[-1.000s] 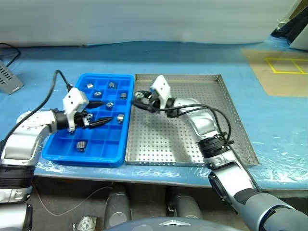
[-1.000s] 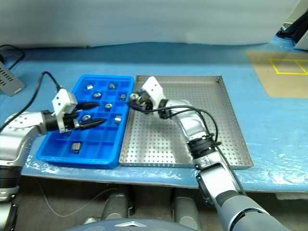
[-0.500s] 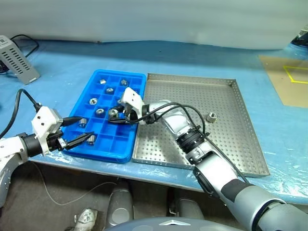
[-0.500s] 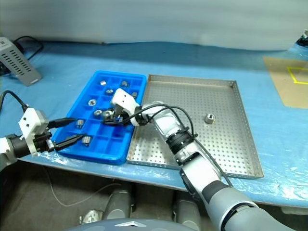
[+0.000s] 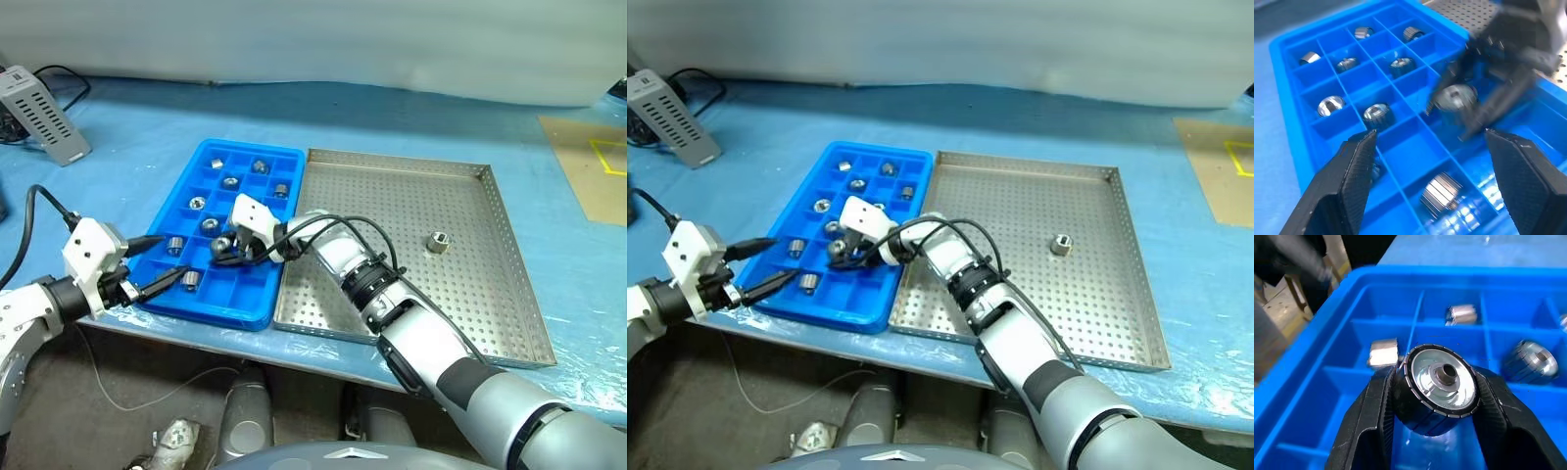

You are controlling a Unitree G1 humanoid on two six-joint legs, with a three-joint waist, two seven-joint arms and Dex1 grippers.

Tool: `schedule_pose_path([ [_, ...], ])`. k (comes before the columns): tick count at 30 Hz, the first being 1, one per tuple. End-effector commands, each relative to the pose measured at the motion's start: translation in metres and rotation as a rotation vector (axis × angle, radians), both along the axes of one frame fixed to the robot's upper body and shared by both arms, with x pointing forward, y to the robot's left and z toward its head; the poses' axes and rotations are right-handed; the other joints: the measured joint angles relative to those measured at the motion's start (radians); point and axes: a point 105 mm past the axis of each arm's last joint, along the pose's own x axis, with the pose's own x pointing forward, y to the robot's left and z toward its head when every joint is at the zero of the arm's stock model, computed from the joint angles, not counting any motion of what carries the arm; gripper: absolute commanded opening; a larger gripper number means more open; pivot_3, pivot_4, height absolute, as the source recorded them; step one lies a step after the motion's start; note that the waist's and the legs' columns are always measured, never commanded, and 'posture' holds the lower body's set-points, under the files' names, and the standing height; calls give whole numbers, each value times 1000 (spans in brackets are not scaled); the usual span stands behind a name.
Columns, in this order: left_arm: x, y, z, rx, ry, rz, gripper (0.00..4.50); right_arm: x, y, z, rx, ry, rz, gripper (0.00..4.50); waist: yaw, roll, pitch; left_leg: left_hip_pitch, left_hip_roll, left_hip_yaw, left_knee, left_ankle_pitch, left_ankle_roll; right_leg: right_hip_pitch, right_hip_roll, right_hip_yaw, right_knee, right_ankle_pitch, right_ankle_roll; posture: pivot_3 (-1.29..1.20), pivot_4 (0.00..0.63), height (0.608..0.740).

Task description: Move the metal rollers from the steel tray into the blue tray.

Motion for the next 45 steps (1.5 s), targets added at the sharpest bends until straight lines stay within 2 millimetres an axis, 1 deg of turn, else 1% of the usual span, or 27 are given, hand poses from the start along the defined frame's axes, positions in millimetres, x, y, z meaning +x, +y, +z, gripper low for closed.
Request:
schedule_pose_path([
  [1, 3, -6, 3, 20, -15, -44, 3721, -1, 7, 16, 48, -53, 11, 1811, 0, 0, 0, 0, 0, 0, 0, 0, 0, 0, 0, 0, 0, 0, 0, 273, 150, 740],
  [3, 6, -7, 4, 19, -18, -53, 3721, 1, 6, 17, 58, -63, -8, 2552, -1, 0, 0, 0, 0, 0, 0, 0, 0, -1, 0, 0, 1, 0, 0, 261, 150, 740],
  [4, 8, -8, 5, 18, -19, -56, 3721, 3, 6, 16, 54, -74, -22, 2801, -1, 0, 0, 0, 0, 0, 0, 0, -1, -1, 0, 0, 1, 0, 0, 257, 150, 740],
  [6, 10, -9, 5, 19, -19, -64, 3721, 5, 4, 14, 43, -68, -35, 3453, -3, 0, 0, 0, 0, 0, 0, 1, -1, -1, 0, 0, 2, 0, 0, 235, 150, 740],
  [8, 12, -11, 4, 19, -14, -85, 3721, 9, 1, 18, 43, -94, -55, 3453, -5, 0, 0, 0, 0, 0, 0, 1, -1, -1, 0, 0, 2, 0, 0, 214, 150, 740],
  [9, 14, -13, 4, 18, -13, -96, 3721, 13, -1, 24, 63, -90, -78, 3453, -4, 0, 0, 0, -1, 0, 0, 1, -2, -1, 0, 0, 2, 0, 0, 195, 150, 740],
  [12, 21, -19, 4, 13, -17, -127, 3721, 23, -10, 46, 126, -103, -130, 3453, -5, 0, 0, 0, -1, 0, 1, 1, -2, -1, 0, 0, 2, 0, 0, 151, 150, 740],
  [14, 28, -26, 4, 6, -21, -161, 3721, 31, -24, 65, 172, -119, -172, 3453, -5, 0, 0, 0, -2, 0, 1, 1, -2, -1, 0, 0, 2, 0, 0, 110, 150, 740],
  [16, 36, -35, 4, -8, -24, -201, 3721, 37, -42, 79, 201, -140, -210, 3453, -5, 0, 0, 0, -3, 0, 2, 2, -3, -1, 0, 0, 3, 0, 0, 62, 150, 740],
  [18, 44, -44, 2, -22, -23, -236, 3721, 40, -62, 88, 214, -166, -252, 3453, -11, -1, 0, 1, -4, 0, 3, 2, -4, 0, 0, 0, 3, 0, 0, 13, 150, 740],
  [21, 57, -64, 1, -58, -18, -309, 3721, 47, -103, 97, 220, -198, -354, 3453, -24, -2, -1, 1, -6, 0, 3, 3, -5, 2, 0, 0, 3, 1, 1, -54, 150, 740],
  [22, 60, -69, 1, -60, -18, -328, 3721, 48, -113, 98, 217, -208, -382, 3453, -32, -2, -1, 1, -6, 0, 4, 3, -5, 3, 0, 1, 2, 1, 1, -94, 150, 740],
  [24, 66, -81, -1, -64, -18, -373, 3721, 55, -141, 97, 205, -220, -487, 3453, -52, -2, -1, 1, -6, 0, 5, 3, -5, 3, 0, 1, 2, 1, 1, -140, 150, 740],
  [27, 74, -98, -2, -79, -16, -440, 3721, 74, -197, 87, 146, -253, -732, 3453, -77, -2, -1, 1, -7, 1, 5, 4, -5, 3, 0, 1, 3, 1, 1, -193, 150, 740],
  [30, 81, -110, -4, -85, -12, -488, 3721, 80, -237, 84, 138, -261, -900, 3453, -100, -2, -1, 1, -7, 1, 6, 4, -5, 3, 0, 2, 3, 1, 1, -249, 150, 740],
  [31, 83, -112, -5, -86, -11, -499, 3721, 79, -246, 83, 144, -260, -936, 3453, -110, -2, -1, 2, -7, 1, 6, 3, -5, 3, 0, 3, 3, 1, 1, -258, 150, 740],
  [33, 86, -117, -6, -88, -10, -513, 3721, 76, -257, 81, 139, -271, -982, 3453, -125, -2, -1, 2, -7, 1, 6, 3, -4, 3, 1, 3, 2, 1, 1, -279, 150, 740],
  [34, 88, -120, -6, -92, -10, -523, 3721, 74, -260, 76, 118, -277, -995, 3453, -133, -2, -1, 2, -7, 1, 6, 3, -4, 3, 1, 4, 2, 1, 1, -285, 150, 740],
  [39, 89, -130, -5, -111, -2, -568, 3721, 63, -268, 57, 98, -231, -1035, 3453, -146, -2, -1, 2, -6, 2, 7, 2, -2, 3, 2, 4, 2, 1, 1, -311, 150, 740],
  [41, 89, -131, -6, -109, -2, -570, 3721, 61, -274, 47, 92, -204, -1063, 3813, -146, -2, -1, 2, -6, 2, 8, 1, 0, 4, 2, 4, 2, 1, 1, -312, 150, 740],
  [42, 89, -131, -6, -108, -3, -570, 3721, 59, -277, 38, 79, -178, -1074, 4026, -145, -2, -1, 2, -6, 2, 9, 0, 2, 4, 2, 4, 2, 1, 1, -311, 150, 740],
  [43, 89, -131, -7, -107, -3, -571, 3721, 58, -279, 30, 57, -154, -1083, 4383, -145, -2, -1, 2, -6, 2, 11, -1, 3, 5, 2, 4, 2, 1, 1, -309, 150, 740],
  [45, 88, -132, -7, -105, -5, -573, 3721, 57, -283, 16, 17, -119, -1097, 4465, -143, -2, -1, 2, -6, 2, 14, -2, 4, 6, 0, 4, 3, 1, 1, -306, 150, 740],
])
